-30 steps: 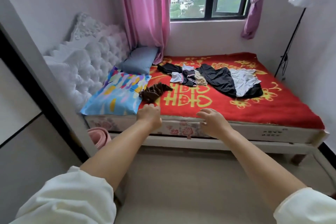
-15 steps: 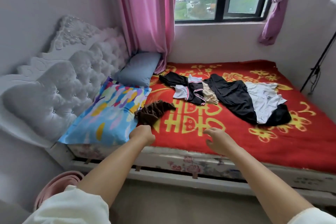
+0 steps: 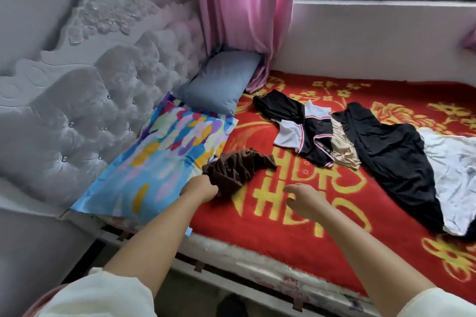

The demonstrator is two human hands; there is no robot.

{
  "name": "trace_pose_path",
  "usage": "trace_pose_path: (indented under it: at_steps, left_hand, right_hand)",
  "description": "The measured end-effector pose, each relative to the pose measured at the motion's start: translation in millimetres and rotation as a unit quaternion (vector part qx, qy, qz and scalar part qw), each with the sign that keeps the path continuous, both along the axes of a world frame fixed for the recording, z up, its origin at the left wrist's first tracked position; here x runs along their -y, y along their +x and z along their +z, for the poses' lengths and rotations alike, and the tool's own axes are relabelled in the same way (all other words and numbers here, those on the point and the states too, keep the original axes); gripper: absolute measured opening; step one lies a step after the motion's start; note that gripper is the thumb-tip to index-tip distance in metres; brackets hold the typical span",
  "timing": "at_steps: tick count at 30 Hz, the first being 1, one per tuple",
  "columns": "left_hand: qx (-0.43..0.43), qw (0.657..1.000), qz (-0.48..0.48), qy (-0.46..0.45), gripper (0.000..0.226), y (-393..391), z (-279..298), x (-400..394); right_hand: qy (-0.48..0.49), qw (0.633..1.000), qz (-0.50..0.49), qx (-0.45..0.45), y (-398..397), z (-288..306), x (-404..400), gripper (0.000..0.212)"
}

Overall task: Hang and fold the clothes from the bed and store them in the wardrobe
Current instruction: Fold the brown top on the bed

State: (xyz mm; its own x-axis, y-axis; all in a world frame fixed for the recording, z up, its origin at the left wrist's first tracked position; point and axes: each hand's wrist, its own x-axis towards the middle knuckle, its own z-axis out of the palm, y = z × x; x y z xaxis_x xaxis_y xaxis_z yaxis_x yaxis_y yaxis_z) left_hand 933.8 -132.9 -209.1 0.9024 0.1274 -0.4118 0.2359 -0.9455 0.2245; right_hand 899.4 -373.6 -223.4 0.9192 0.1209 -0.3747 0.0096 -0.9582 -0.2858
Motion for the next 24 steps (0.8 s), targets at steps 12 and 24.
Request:
trace_pose_path:
  at_steps: [12, 24]
  left_hand:
    - [-0.078, 0.994, 0.026, -0.068, 0.035, 262.0, -135.7, -40.4]
    - [-0.141, 0.953, 0.169, -0.21, 0.059, 315.1, -318.2, -11.1]
  right_hand:
    - [0.11, 0.979, -0.138, -0.104, 236.7, -130.5, -63.0, 0.04]
    - [0.346, 0.836, -0.407, -0.121, 348.6, -263.3, -93.2, 0.084]
